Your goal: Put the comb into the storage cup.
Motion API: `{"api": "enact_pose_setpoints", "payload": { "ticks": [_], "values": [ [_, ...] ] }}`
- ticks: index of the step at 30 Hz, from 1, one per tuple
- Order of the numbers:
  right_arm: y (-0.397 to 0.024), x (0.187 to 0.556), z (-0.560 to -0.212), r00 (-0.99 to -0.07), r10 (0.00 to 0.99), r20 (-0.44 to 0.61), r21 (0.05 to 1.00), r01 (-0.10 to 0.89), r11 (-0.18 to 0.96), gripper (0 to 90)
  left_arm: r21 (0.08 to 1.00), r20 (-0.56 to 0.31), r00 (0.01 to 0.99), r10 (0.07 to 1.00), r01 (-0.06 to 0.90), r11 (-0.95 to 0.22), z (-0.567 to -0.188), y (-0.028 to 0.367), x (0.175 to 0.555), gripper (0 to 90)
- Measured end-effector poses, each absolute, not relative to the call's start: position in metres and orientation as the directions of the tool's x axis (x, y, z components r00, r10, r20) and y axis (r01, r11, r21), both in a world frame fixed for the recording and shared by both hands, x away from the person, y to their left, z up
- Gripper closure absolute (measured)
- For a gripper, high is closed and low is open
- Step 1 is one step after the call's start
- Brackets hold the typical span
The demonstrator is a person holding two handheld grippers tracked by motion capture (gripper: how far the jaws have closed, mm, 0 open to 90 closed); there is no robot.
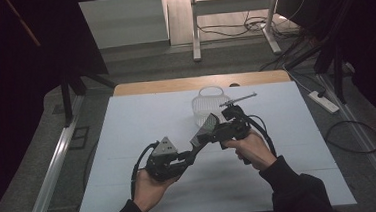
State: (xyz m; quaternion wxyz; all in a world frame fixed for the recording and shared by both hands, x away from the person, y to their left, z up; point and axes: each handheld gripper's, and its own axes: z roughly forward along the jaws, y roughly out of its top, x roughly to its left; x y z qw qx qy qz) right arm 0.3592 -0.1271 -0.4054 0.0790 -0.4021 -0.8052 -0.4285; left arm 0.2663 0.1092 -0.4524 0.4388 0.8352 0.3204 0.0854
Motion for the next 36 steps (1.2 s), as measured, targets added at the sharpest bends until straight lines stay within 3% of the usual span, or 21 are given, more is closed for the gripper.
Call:
{"api": "enact_pose_setpoints", "payload": {
  "ticks": [6,15,23,31,36],
  "values": [
    [-0.130,0.360,-0.405,-0.649,0.593,0.477,0.620,0.726,0.297,3.9,0.786,-0.126,0.779,0.614,0.456,-0.417,-0.453,0.109,0.266,72.9],
    [-0.138,0.363,-0.406,-0.629,0.556,0.543,0.610,0.751,0.254,42.1,0.786,-0.115,0.778,0.617,0.452,-0.423,-0.453,0.109,0.266,72.9],
    [-0.140,0.363,-0.407,-0.619,0.537,0.573,0.587,0.767,0.258,70.2,0.782,-0.095,0.781,0.617,0.442,-0.439,-0.453,0.108,0.265,72.9],
    [-0.142,0.367,-0.411,-0.547,0.472,0.692,0.509,0.833,0.219,82.6,0.762,-0.065,0.782,0.620,0.440,-0.476,-0.457,0.104,0.266,72.8],
    [-0.138,0.363,-0.410,-0.560,0.468,0.683,0.524,0.823,0.219,83.6,0.761,-0.077,0.783,0.617,0.447,-0.471,-0.458,0.106,0.268,72.6]
  ]
}}
